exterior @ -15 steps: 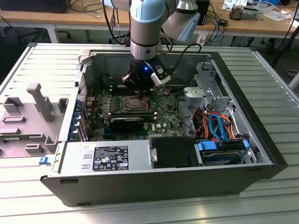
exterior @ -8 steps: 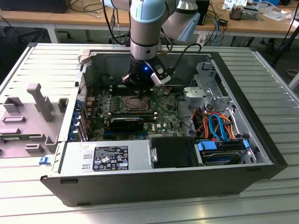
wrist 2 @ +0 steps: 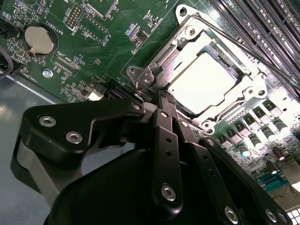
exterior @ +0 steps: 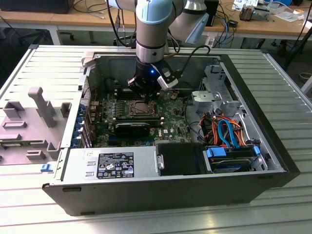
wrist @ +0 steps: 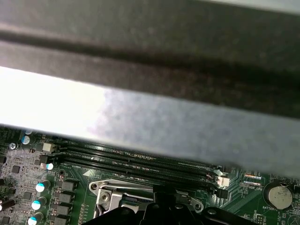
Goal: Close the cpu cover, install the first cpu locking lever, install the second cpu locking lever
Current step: 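Install the second cpu locking lever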
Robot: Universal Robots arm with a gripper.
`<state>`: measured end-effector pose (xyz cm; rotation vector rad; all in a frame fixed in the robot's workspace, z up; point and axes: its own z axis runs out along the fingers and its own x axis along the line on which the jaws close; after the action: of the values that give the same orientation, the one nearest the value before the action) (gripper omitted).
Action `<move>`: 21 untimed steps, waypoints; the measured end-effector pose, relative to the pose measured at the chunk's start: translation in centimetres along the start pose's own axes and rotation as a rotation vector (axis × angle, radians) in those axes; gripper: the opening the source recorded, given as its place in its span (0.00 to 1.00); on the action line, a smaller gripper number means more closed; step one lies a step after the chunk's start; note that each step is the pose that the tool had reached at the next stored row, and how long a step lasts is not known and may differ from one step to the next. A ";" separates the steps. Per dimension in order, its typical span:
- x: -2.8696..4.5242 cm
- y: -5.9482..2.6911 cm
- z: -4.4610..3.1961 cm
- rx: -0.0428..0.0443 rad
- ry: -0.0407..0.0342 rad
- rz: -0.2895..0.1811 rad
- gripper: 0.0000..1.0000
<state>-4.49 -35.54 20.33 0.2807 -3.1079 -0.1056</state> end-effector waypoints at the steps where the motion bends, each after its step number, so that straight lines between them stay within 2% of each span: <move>1: 0.00 0.00 0.00 -0.0001 0.0000 0.000 0.11; 21: 0.00 0.00 0.00 0.0000 0.0000 0.000 0.11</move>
<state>-4.49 -35.54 20.33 0.2807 -3.1080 -0.1057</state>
